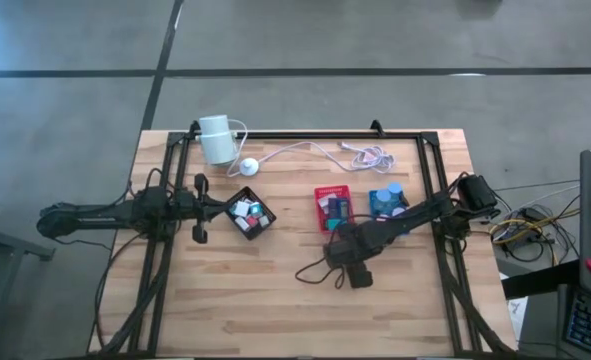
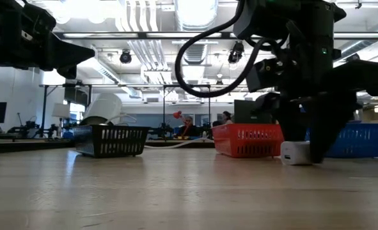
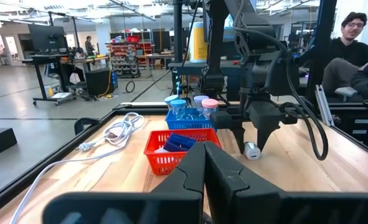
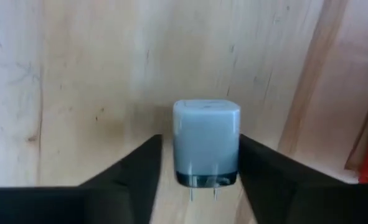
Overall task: Pick & Place Office items
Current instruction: Put the black and white charger adaptor into the black bin
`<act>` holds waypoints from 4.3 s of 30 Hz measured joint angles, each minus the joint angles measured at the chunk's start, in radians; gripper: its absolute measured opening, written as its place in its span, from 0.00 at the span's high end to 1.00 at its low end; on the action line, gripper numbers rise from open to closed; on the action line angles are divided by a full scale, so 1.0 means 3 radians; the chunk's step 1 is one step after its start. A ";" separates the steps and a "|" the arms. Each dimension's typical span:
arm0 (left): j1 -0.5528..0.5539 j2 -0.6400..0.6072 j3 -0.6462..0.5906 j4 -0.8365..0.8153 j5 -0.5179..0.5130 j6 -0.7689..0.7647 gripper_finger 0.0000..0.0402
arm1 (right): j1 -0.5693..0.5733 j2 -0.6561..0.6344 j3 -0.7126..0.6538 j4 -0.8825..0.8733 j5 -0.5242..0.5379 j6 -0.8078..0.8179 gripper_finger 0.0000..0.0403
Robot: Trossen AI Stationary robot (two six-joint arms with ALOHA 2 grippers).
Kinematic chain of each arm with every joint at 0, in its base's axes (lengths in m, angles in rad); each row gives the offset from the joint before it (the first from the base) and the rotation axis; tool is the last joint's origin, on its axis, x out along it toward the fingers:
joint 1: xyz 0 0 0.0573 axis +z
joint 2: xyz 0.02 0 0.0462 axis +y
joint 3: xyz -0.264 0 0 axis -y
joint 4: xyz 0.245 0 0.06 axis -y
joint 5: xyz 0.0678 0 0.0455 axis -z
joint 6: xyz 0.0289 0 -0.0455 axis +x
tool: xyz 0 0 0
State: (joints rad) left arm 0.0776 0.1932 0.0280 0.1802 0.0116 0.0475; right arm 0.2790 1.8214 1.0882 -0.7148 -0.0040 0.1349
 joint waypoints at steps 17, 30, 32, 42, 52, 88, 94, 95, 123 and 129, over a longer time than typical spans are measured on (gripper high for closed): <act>0.0000 0.0002 -0.0001 -0.0007 -0.0001 -0.0010 0.98 | -0.0022 -0.0425 -0.0266 0.1093 -0.0714 -0.0149 0.70; 0.0000 0.0013 -0.0001 -0.0028 -0.0007 0.0001 0.98 | -0.0565 -0.2536 -0.1472 0.2352 -0.0546 -0.0123 0.70; 0.0000 0.0013 -0.0001 -0.0028 -0.0017 0.0000 0.98 | -0.0649 -0.2866 -0.1648 0.2543 -0.0534 -0.0207 0.70; 0.0000 0.0013 -0.0001 -0.0023 -0.0024 -0.0010 0.98 | -0.1058 -0.4150 -0.2501 0.3257 -0.0700 -0.0261 0.70; 0.0001 0.0013 -0.0001 0.0099 -0.0023 -0.0073 0.98 | -0.1131 -0.4877 -0.3050 0.3515 -0.0704 -0.0259 0.70; 0.0001 0.0017 -0.0001 0.0022 -0.0014 0.0003 0.98 | -0.1128 -0.5564 -0.3597 0.3589 -0.0477 -0.0282 0.68; 0.0000 0.0046 -0.0001 0.0283 0.0045 0.0055 0.98 | -0.1125 -0.5467 -0.3515 0.3977 -0.0515 -0.0269 0.68; 0.0000 0.0071 0.0006 0.0351 0.0049 0.0054 0.98 | -0.1126 -0.5412 -0.3456 0.3963 -0.0512 -0.0276 0.68; -0.0422 0.3330 0.3286 -0.0414 -0.0425 0.2338 0.74 | -0.1202 -0.2848 -0.1575 0.3931 -0.1035 0.0222 0.68; -0.0615 0.3879 0.3815 -0.0566 -0.0637 0.2910 0.51 | -0.1268 -0.2842 -0.1574 0.4096 -0.1062 0.0457 0.68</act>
State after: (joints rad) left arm -0.1067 1.3568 1.1727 0.0106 -0.1795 0.9206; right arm -0.1012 0.9688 0.6159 0.5140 -0.3225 0.2720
